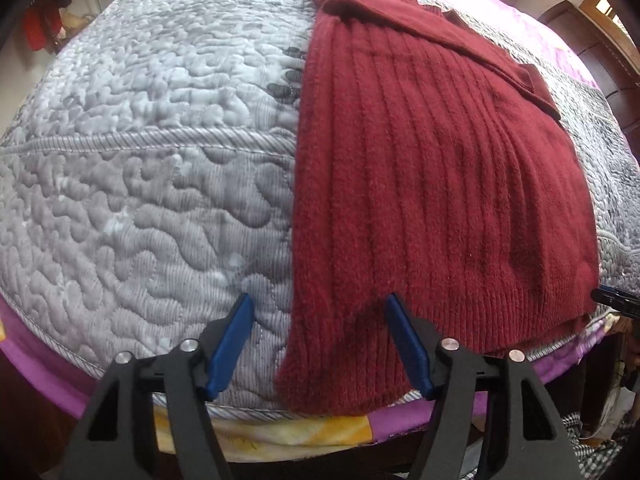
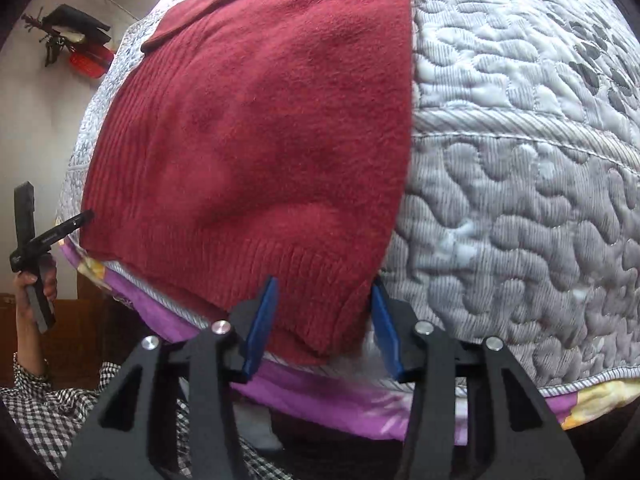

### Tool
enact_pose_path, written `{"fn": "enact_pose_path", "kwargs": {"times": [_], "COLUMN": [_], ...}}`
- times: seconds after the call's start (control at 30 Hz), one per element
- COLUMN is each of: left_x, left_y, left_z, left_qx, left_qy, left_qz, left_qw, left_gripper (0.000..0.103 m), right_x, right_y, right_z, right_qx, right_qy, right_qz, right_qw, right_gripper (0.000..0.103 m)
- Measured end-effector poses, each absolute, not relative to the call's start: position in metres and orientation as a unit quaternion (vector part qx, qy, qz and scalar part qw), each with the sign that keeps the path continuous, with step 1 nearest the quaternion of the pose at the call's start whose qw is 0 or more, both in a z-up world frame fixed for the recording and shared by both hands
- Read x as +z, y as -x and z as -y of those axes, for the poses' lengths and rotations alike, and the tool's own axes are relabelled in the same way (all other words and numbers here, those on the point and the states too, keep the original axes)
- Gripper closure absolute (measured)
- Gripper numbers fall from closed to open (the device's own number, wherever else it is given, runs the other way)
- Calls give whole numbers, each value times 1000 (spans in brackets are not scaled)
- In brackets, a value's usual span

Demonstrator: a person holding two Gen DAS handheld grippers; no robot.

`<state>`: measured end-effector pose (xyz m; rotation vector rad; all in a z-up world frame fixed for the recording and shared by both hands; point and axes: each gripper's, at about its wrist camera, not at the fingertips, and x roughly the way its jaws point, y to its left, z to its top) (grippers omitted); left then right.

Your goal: Fold small clothes

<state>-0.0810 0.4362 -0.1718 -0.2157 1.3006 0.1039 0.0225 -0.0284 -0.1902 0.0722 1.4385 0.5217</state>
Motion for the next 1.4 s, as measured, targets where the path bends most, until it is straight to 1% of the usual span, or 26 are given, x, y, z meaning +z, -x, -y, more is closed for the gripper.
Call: {"fn": "enact_pose_path", "kwargs": {"times": [0.03,0.07,0.1,0.13,0.23,0.3,0.37,0.5,0.63,0.73,1.0,1.2,1.27,1.4], "left_x": [-171,-172,-171,-171,-167,-164,-157,-133,-114,-111,-137,-166,-172,-175], "left_y": [84,85,86,88,90,88,88,83,59,36,-29,-58,-64,-67], "left_z": [-436,-437,-435,-435,-433,-429,-437,-454,-468,-478,-501,-510,-511,-515], "left_qx": [46,49,48,38,24,16,2,-7,2,10,40,56,58,52], "left_qy": [104,109,113,124,148,172,219,266,277,291,324,337,339,347], "left_qz": [-603,-603,-602,-603,-597,-588,-571,-530,-503,-493,-496,-511,-515,-515], "left_qw": [789,789,789,787,788,790,791,805,819,820,805,789,785,782], "left_gripper": [49,53,65,80,93,95,96,96,96,96,96,96,95,90], "right_x": [-191,-193,-195,-196,-189,-180,-171,-145,-123,-115,-139,-169,-175,-177], "right_y": [-21,-20,-19,-18,-14,-12,-12,-27,-58,-85,-168,-203,-209,-215], "right_z": [27,27,27,27,29,34,41,56,57,55,51,57,60,69], "right_qx": [237,236,237,238,247,260,272,288,286,278,252,229,225,225], "right_qy": [-30,-32,-39,-47,-51,-69,-94,-149,-163,-165,-197,-218,-224,-231], "right_qz": [-651,-652,-655,-656,-645,-637,-628,-601,-581,-577,-609,-634,-638,-636], "right_qw": [721,720,717,714,721,723,723,730,744,750,726,706,701,701], "right_gripper": [67,72,86,91,97,98,98,98,98,98,98,97,96,85]}}
